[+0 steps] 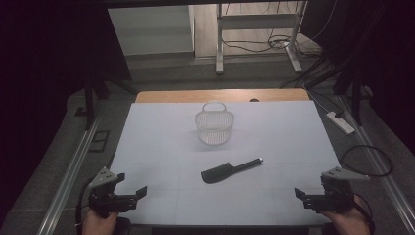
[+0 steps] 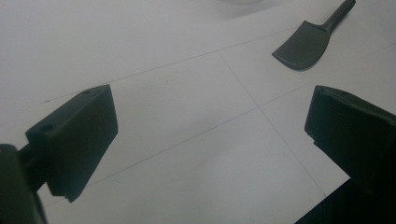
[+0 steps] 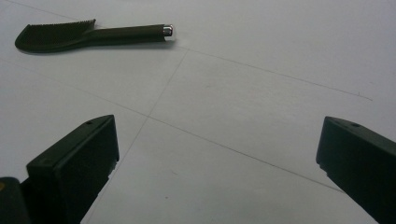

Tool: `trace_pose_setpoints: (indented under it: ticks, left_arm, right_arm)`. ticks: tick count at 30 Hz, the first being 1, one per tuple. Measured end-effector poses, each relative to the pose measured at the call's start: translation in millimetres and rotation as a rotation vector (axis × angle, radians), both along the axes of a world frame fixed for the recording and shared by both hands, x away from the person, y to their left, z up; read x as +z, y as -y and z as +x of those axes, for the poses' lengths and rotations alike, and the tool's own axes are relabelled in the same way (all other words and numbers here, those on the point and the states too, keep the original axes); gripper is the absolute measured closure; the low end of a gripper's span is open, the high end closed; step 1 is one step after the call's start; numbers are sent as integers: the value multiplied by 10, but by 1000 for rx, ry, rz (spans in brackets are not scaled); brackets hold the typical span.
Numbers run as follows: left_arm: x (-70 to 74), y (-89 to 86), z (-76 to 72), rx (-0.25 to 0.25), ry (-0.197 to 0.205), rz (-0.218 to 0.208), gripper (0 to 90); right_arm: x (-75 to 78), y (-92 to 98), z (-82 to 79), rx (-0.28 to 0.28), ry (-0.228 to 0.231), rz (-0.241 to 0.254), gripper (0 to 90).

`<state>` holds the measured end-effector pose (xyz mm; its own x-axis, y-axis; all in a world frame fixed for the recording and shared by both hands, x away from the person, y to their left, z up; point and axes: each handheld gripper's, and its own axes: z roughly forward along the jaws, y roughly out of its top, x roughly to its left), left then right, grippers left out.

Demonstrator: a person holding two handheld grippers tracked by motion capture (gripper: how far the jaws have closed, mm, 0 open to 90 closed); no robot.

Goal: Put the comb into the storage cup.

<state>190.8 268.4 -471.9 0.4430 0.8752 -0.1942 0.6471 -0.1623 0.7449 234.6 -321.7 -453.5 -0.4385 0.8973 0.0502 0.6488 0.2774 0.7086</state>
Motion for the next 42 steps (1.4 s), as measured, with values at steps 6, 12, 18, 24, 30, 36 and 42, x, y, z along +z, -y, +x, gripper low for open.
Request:
trace_pose_setpoints:
  ticks: [6,12,18,24,30,36,42]
  left_arm:
    - [2,24,26,-17,-3,11,31]
    - [2,36,44,-36,-6,13,25]
    - [5,23,36,-29,-6,4,24]
    - [3,13,24,-25,-7,0,25]
    - [1,8,22,-22,-12,-1,25]
    - [-1,3,25,-22,-15,-7,26]
    - [-2,5,28,-22,-15,-7,26]
  right_arm:
    - [0,10,-18,-8,1,1,0]
    - [-5,24,-18,-10,-11,6,0]
    - [-7,20,-11,-7,-16,6,0]
    - [-5,8,1,3,-18,4,0]
    - [-2,-5,12,31,-21,10,2]
    - [35,-32,49,53,-8,-3,0]
    - [30,-51,81,77,-7,-10,0]
